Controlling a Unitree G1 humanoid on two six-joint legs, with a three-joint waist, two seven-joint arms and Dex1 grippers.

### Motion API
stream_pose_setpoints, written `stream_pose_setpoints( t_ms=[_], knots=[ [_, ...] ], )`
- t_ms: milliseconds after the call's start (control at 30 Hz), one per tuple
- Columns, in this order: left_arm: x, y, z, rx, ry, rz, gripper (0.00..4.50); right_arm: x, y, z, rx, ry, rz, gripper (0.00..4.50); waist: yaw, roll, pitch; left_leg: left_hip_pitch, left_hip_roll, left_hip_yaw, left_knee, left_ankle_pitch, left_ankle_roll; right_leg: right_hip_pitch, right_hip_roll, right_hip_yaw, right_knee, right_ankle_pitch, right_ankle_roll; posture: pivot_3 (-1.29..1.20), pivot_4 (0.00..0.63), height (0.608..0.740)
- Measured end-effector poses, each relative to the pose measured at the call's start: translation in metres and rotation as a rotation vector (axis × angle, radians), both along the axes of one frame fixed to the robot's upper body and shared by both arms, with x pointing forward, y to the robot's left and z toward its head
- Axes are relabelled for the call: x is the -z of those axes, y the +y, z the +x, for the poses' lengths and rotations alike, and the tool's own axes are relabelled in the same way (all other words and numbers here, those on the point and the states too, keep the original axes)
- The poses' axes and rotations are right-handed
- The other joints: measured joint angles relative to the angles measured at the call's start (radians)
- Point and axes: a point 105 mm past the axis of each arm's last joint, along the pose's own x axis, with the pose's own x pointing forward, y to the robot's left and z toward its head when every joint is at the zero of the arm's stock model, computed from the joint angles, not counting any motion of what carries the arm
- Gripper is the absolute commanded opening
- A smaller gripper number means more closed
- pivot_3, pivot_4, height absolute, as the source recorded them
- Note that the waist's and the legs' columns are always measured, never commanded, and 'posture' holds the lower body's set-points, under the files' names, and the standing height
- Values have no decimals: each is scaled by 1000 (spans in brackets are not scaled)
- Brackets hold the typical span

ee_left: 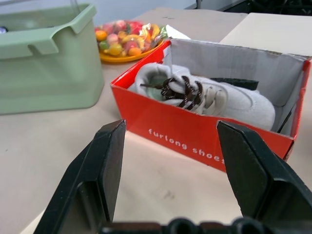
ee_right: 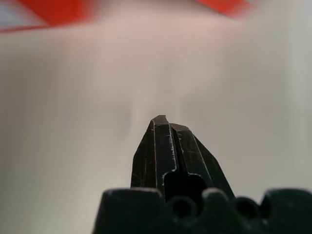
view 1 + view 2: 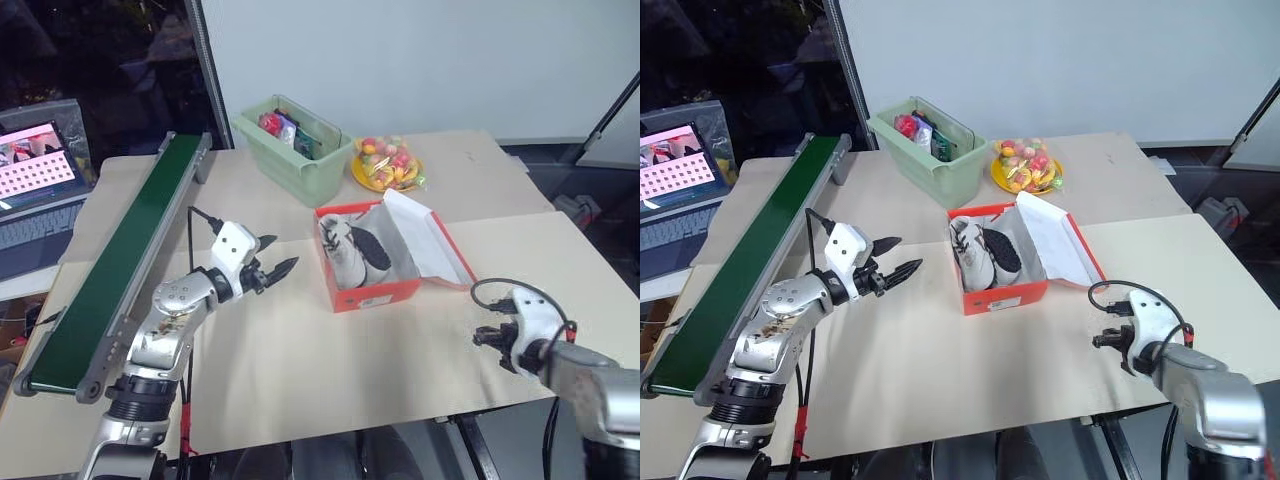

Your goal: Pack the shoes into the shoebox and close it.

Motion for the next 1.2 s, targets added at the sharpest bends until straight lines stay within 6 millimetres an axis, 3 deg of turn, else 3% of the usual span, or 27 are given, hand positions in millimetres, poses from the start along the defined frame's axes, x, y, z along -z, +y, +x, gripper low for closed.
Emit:
stream_pose_setpoints(
  t_ms=[167,267,533,700,800,967,1100,1200],
  knots=[
    [-6,-4,2,7,-21,1,3182,3,25,44,79,-96,37,79,-14,-1,0,0,0,0,0,0,0,0,0,1,0,2,-2,0,150,740],
    [-9,-4,3,4,-30,4,3182,2,27,61,165,-149,105,79,-11,0,0,-1,0,-1,-1,0,0,-1,0,-1,0,2,-2,0,150,740],
    [-11,-4,4,-3,-37,4,3182,-13,9,94,551,-371,492,79,-15,0,0,-1,0,-1,-3,0,1,-2,0,-1,0,2,-2,0,150,740],
    [-17,-5,7,0,-58,5,3182,-18,29,104,636,-431,866,79,-23,0,0,-1,1,-1,-3,-1,1,-3,0,0,1,2,-2,0,150,740],
    [-19,-6,7,-3,-65,8,3182,-38,40,113,608,-491,1092,79,-24,2,1,-1,1,-1,-3,-1,1,-3,0,0,1,2,-2,0,150,740],
    [-19,-5,8,-7,-66,12,3182,-63,45,115,524,-580,1229,79,-21,3,2,-2,1,-1,-4,-1,2,-3,0,-1,1,2,-2,0,150,740],
    [-19,-5,8,-9,-67,13,3182,-122,53,104,247,-795,1206,79,-22,5,3,-3,1,-1,-4,-2,3,-3,0,-1,1,1,-2,0,150,740],
    [-19,-6,8,-8,-67,10,3182,-164,75,89,-25,-897,1128,79,-24,5,3,-3,1,-1,-4,-2,4,-3,1,-1,1,1,-2,0,150,740]
  ],
)
